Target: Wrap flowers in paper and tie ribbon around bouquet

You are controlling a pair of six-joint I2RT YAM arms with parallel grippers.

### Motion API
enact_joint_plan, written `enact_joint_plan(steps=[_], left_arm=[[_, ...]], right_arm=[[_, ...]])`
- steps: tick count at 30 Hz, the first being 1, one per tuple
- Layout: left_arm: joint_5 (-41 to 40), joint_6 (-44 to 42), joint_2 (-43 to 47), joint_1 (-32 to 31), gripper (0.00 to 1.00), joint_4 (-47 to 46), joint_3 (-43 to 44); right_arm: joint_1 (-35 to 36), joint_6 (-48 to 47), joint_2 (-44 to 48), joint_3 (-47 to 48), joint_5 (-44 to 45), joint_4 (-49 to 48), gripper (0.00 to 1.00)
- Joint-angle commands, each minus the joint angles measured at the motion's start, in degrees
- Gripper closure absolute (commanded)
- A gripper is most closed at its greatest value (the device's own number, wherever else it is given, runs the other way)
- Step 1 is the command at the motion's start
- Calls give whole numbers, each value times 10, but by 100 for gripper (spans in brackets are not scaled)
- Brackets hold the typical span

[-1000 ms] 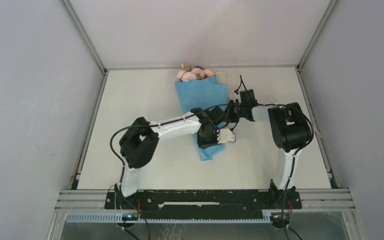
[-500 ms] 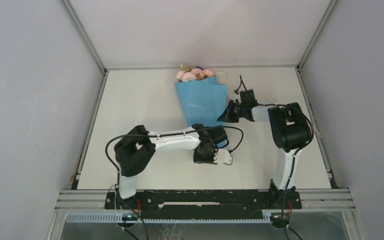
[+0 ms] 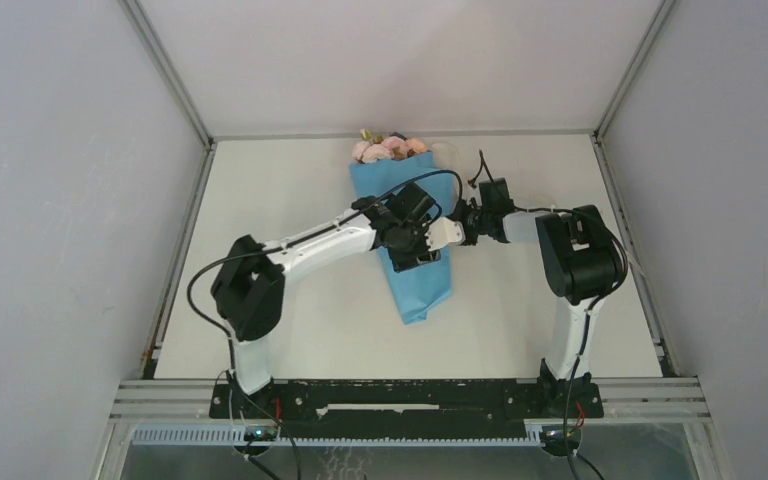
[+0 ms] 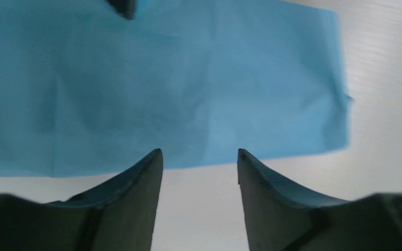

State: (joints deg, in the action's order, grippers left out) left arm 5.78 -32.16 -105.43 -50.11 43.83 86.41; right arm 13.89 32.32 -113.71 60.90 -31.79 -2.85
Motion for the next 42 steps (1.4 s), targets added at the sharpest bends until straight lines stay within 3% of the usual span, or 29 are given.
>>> enact_joint_plan(steps=[1, 6, 10, 13, 21, 26, 31, 35, 42], left_arm=[[-37, 1, -76, -9, 37, -49, 7], [-56, -63, -88, -55, 34, -56, -57], [-56, -67, -95, -63, 34, -56, -82], [-56, -62, -98, -63, 34, -56, -89], [-56, -59, -94, -62, 34, -51, -100], [-54, -59, -93, -54, 33, -50, -106], [-31, -58, -93, -39, 33, -48, -108], [-18, -62, -89, -26, 34, -46, -116], [-25, -78, -81, -9, 33, -37, -122]], right_arm=[[2, -12, 21, 3, 29, 12, 83], [-18, -41, 65, 4, 52, 48, 75], [-30, -89, 121, 23, 105, 83, 70], [-30, -116, 127, 43, 74, 67, 62], [-21, -76, -12, 172, 14, 83, 50], [-5, -66, -62, 200, 21, 70, 49], [4, -70, -124, 276, 33, 119, 46], [5, -50, -143, 283, 24, 99, 39], [19, 10, -170, 285, -45, 44, 38]])
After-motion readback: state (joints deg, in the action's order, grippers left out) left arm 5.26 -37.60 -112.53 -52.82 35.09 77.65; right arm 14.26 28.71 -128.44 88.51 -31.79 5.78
